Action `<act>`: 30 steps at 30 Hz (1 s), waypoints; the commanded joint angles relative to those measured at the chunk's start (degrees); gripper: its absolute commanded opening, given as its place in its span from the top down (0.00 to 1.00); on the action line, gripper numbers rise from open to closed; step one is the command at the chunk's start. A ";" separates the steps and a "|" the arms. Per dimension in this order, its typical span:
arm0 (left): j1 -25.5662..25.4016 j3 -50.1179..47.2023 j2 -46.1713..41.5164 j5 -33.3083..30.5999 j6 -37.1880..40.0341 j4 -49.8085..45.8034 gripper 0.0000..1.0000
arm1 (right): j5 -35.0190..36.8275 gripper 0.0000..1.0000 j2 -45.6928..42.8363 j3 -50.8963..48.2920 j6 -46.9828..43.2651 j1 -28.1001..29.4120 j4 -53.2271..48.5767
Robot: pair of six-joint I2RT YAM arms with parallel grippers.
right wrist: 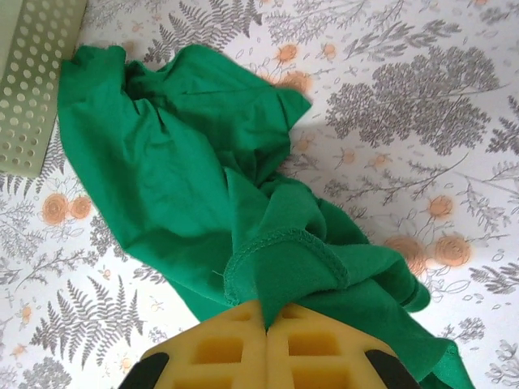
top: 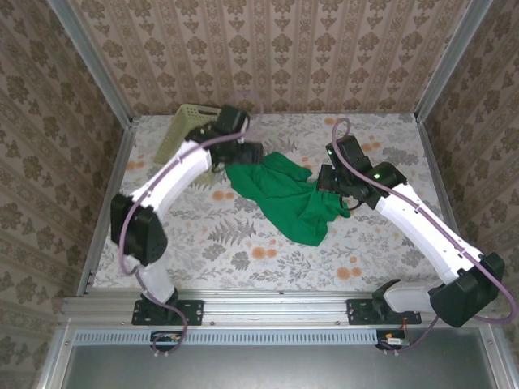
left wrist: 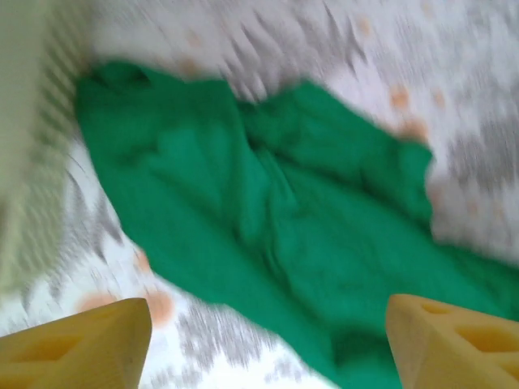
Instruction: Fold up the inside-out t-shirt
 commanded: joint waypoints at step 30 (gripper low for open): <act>-20.81 -34.16 -11.18 -0.98 -5.17 48.90 0.74 | -0.28 1.00 -7.29 -5.44 13.50 7.14 7.09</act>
